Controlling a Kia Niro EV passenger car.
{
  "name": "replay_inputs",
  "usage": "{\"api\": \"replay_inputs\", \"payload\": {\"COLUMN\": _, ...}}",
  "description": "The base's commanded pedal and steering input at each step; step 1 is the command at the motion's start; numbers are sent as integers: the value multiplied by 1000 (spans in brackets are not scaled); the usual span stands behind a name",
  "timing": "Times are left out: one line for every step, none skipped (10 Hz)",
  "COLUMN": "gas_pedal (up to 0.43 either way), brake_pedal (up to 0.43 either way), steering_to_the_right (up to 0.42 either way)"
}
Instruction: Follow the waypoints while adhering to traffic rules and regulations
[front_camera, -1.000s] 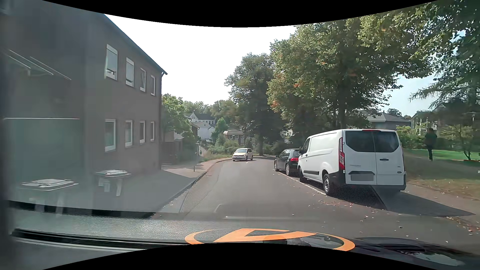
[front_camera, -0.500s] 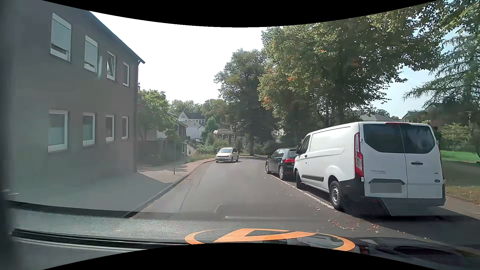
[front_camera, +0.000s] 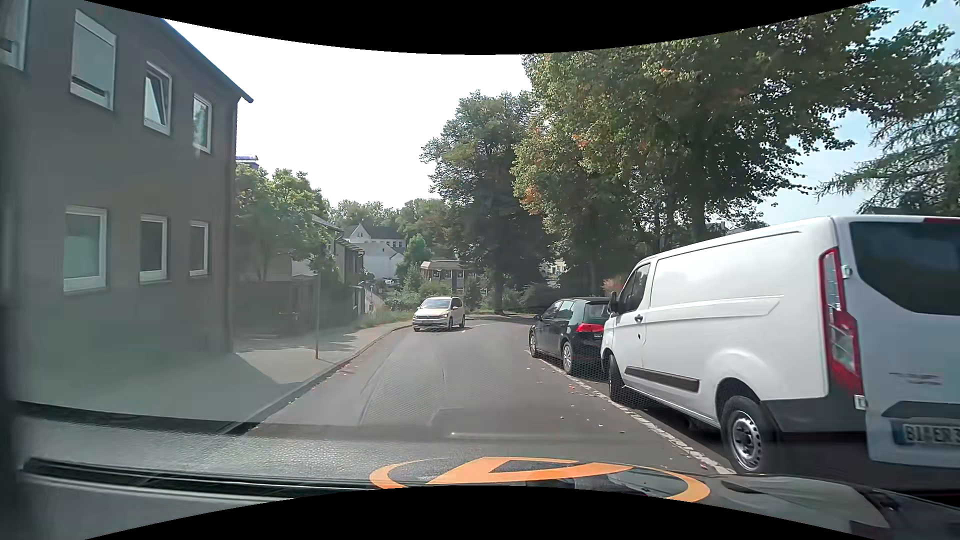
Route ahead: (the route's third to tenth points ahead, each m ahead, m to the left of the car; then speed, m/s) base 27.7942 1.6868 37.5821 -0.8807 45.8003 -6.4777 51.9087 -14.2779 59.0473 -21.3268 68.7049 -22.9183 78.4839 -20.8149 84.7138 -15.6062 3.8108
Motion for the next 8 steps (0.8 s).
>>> {"api": "replay_inputs", "payload": {"gas_pedal": 0, "brake_pedal": 37, "steering_to_the_right": -28}}
{"api": "replay_inputs", "payload": {"gas_pedal": 0, "brake_pedal": 55, "steering_to_the_right": -41}}
{"api": "replay_inputs", "payload": {"gas_pedal": 0, "brake_pedal": 73, "steering_to_the_right": -62}}
{"api": "replay_inputs", "payload": {"gas_pedal": 0, "brake_pedal": 79, "steering_to_the_right": -76}}
{"api": "replay_inputs", "payload": {"gas_pedal": 0, "brake_pedal": 79, "steering_to_the_right": -78}}
{"api": "replay_inputs", "payload": {"gas_pedal": 0, "brake_pedal": 79, "steering_to_the_right": -76}}
{"api": "replay_inputs", "payload": {"gas_pedal": 0, "brake_pedal": 85, "steering_to_the_right": -76}}
{"api": "replay_inputs", "payload": {"gas_pedal": 0, "brake_pedal": 122, "steering_to_the_right": -77}}
